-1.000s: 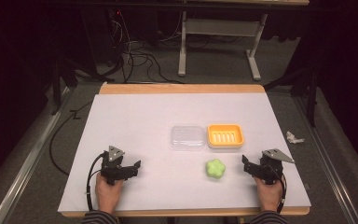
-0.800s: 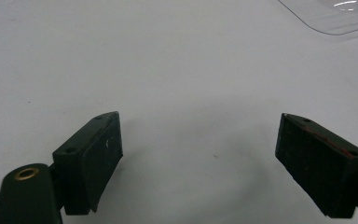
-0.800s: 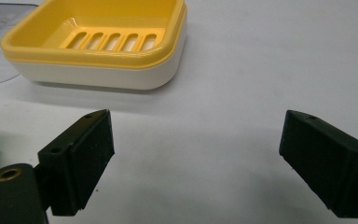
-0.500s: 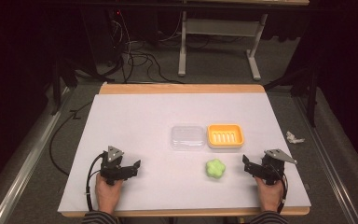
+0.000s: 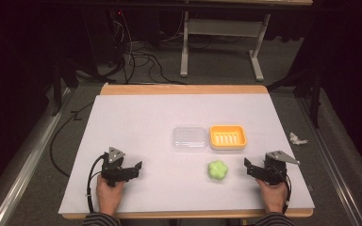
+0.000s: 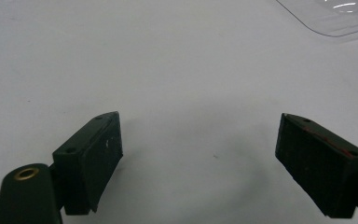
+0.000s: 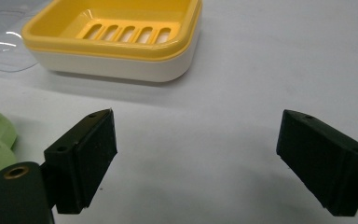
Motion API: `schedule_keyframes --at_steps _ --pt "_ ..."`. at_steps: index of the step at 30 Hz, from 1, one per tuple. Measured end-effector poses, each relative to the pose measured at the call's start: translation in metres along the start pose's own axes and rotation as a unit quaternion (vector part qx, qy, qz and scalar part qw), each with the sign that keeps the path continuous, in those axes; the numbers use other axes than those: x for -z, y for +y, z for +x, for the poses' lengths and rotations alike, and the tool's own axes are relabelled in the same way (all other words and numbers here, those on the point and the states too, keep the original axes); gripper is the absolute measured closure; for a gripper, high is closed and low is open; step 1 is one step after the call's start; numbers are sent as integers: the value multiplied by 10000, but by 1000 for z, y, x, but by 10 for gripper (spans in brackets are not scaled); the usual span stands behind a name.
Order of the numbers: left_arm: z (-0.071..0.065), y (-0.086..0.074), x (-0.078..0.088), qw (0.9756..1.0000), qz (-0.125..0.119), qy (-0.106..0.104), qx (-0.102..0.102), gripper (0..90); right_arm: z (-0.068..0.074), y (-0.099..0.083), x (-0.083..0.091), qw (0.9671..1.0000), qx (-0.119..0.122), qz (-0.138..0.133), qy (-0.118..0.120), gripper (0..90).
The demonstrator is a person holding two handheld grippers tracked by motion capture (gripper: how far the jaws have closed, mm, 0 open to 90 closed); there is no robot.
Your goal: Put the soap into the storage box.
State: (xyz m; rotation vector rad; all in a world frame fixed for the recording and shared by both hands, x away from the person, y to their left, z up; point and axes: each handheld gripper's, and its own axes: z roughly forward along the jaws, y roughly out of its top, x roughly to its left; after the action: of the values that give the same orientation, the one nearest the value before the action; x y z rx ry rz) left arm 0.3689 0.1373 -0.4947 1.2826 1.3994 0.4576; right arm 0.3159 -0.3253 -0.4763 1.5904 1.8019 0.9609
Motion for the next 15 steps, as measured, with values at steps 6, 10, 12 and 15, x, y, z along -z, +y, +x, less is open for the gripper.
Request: schedule_keyframes --at_steps 6,10,12,15 --pt "0 0 0 10000 3 6 -2 154 9 -2 5 9999 155 35 49 148" --pt "-1 0 0 10000 -10 1 37 153 13 -3 9 9999 113 32 98 162" --pt "0 0 0 10000 -17 3 44 153 15 -4 10 9997 137 58 190 162" --pt "0 0 0 10000 -21 6 40 153 17 -5 12 9995 170 64 243 162"
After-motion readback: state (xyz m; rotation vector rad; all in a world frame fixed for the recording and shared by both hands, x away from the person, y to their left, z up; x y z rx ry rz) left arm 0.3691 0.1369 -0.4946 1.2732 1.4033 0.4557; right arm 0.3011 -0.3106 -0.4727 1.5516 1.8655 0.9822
